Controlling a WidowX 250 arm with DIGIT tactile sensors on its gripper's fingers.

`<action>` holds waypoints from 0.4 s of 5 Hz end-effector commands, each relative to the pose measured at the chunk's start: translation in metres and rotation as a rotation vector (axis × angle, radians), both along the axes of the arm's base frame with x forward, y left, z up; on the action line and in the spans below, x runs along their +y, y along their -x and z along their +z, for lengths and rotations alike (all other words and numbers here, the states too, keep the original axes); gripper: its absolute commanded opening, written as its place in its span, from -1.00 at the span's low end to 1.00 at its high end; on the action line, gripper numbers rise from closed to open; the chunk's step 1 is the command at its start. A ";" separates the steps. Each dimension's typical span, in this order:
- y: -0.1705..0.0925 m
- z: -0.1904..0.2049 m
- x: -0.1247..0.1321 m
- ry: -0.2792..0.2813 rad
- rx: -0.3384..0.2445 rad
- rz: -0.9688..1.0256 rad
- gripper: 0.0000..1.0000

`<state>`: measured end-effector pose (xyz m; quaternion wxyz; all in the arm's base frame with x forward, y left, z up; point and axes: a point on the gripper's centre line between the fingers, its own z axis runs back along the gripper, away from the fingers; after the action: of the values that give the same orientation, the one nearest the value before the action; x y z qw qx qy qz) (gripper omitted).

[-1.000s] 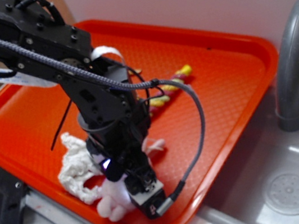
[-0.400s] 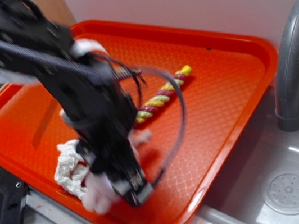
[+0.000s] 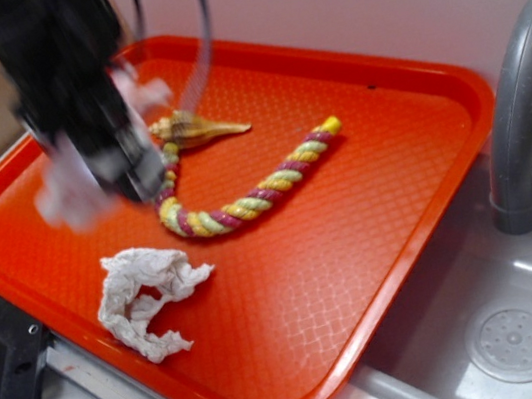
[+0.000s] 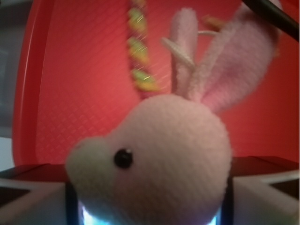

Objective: Grab the pink bunny.

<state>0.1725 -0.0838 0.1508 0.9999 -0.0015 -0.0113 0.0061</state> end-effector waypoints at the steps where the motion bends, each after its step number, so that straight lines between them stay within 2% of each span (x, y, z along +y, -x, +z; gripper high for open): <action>1: 0.017 0.083 0.059 0.069 -0.117 0.174 -1.00; 2: 0.021 0.084 0.067 0.076 -0.141 0.264 -1.00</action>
<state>0.1619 -0.0173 0.2325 0.9885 -0.0368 -0.0724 0.1279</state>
